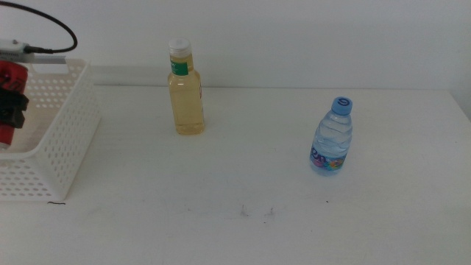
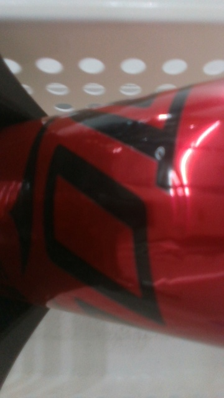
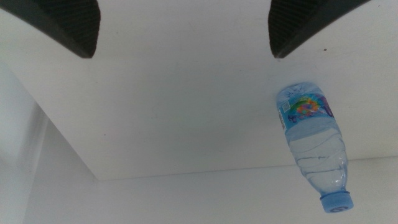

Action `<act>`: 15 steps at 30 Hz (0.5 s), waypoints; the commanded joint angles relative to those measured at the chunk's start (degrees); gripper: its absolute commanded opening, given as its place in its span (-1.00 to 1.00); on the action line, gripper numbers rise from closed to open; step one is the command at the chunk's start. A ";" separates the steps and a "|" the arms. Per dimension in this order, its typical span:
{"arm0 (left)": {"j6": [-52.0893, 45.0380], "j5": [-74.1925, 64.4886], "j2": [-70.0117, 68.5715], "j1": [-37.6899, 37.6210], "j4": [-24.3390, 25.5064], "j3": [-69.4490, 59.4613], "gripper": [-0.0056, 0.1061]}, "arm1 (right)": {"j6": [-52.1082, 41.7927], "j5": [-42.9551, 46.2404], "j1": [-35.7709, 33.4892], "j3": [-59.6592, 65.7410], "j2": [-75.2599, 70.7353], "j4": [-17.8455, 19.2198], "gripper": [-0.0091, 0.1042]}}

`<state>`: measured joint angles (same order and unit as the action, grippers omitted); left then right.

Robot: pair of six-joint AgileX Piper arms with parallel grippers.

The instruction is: Use arms to grab the bottles and put them into the dustbin to the left of the table.

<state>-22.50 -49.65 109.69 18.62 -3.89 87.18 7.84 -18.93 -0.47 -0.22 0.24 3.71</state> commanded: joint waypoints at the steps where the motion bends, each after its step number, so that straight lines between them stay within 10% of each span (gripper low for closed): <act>1: -0.19 3.14 0.34 0.07 -0.63 0.91 -0.87 | -0.18 0.75 0.44 0.22 -0.24 0.38 0.75; 7: -1.67 3.60 2.65 0.07 -0.63 0.91 -0.49 | -0.18 0.75 0.44 0.22 -0.24 0.38 0.75; 11: -1.67 3.60 3.07 0.07 -0.63 0.91 0.12 | -0.18 0.75 0.44 0.22 -0.24 0.38 0.75; 12: -1.67 3.70 3.07 0.07 -0.63 0.91 0.56 | -0.18 0.75 0.44 0.22 -0.24 0.38 0.75; 15: -1.04 3.70 3.07 0.07 -0.63 0.91 0.78 | -0.18 0.75 0.44 0.22 -0.24 0.38 0.75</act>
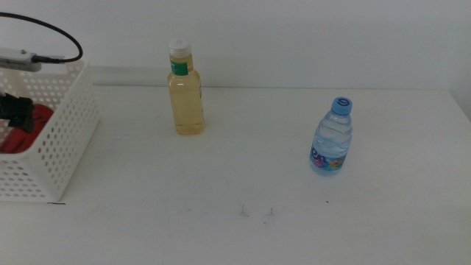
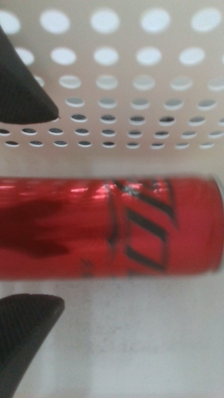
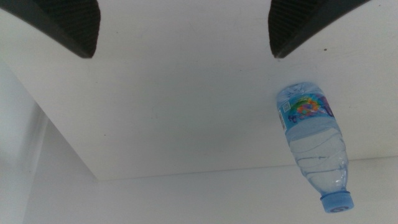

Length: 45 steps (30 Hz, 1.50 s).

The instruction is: Use arms to grab the bottles and put them into the dustbin to the left of the table.

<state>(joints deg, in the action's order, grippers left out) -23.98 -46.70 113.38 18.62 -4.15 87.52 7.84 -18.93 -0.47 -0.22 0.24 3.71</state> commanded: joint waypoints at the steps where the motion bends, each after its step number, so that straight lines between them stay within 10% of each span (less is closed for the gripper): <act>1: 0.41 0.52 -0.99 0.07 -0.64 0.57 0.78 | -0.18 0.75 0.44 0.22 -0.24 0.38 0.75; 12: 3.97 0.54 -22.70 -8.58 -0.01 -3.37 0.78 | -0.18 0.75 0.44 0.22 -0.24 0.38 0.75; 27: 4.96 22.85 -67.21 -34.80 -9.56 -41.17 0.78 | -0.18 0.75 0.44 0.22 -0.24 0.38 0.75; 45: 4.33 32.28 -71.86 -35.77 -13.75 -47.56 0.78 | -0.18 0.75 0.44 0.22 -0.24 0.38 0.75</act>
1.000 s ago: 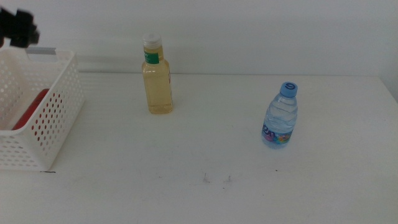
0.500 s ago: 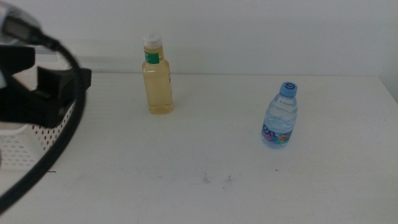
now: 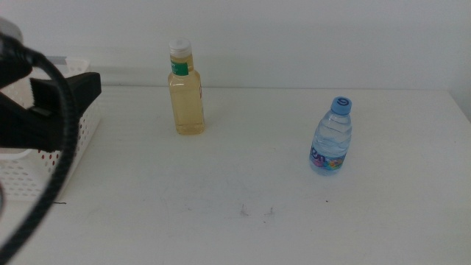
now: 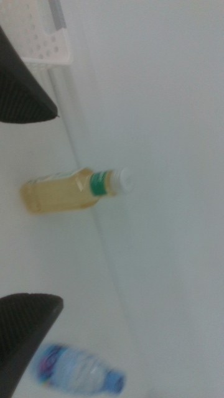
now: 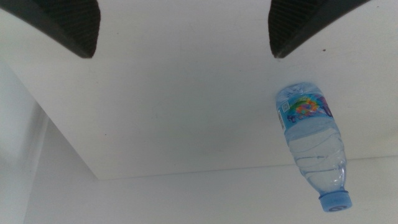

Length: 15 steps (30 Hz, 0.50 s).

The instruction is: Use arms to grab the bottles and put them into the dustbin to the left of the table.

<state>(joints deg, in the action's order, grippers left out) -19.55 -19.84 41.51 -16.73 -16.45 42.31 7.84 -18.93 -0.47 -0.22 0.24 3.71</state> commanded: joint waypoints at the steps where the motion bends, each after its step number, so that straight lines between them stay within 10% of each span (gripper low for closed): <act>1: -0.20 10.07 0.02 -0.41 -2.83 -5.30 0.78 | -0.18 0.75 0.44 0.22 -0.24 0.38 0.75; 15: 7.92 66.47 31.36 -8.06 1.24 -22.65 0.78 | -0.18 0.75 0.44 0.22 -0.24 0.38 0.75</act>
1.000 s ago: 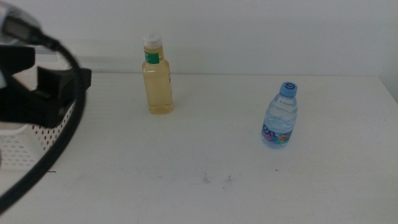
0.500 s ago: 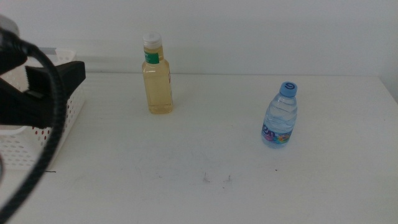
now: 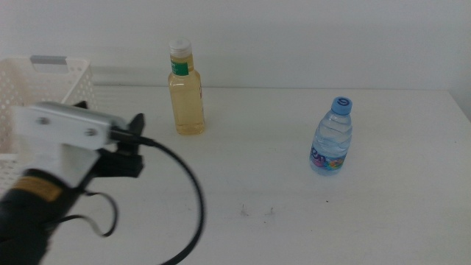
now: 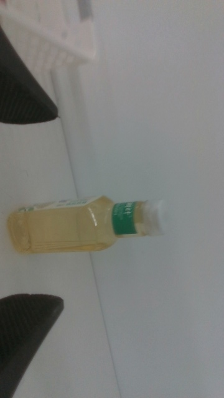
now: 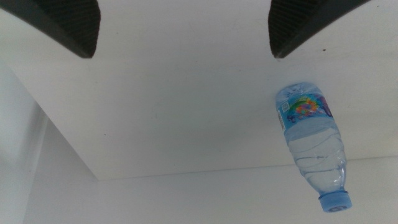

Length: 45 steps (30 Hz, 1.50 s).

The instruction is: Use arms to grab the bottles and put them into the dustbin to the left of the table.

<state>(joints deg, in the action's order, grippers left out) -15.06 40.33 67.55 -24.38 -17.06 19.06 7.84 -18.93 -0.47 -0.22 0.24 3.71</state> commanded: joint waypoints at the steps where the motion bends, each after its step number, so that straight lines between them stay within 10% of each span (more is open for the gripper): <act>1: 4.89 10.17 9.67 -0.41 2.62 1.29 0.78 | -0.18 0.75 0.44 0.22 -0.24 0.38 0.75; 14: 8.02 17.53 46.13 0.09 1.78 26.34 0.78 | -0.18 0.75 0.44 0.22 -0.24 0.38 0.75; 45: 6.47 5.50 67.12 3.78 3.48 55.77 0.72 | -0.18 0.75 0.44 0.22 -0.24 0.38 0.75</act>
<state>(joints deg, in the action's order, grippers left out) -8.71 45.49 134.49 -20.80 -13.85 74.15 7.84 -18.93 -0.47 -0.22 0.24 3.71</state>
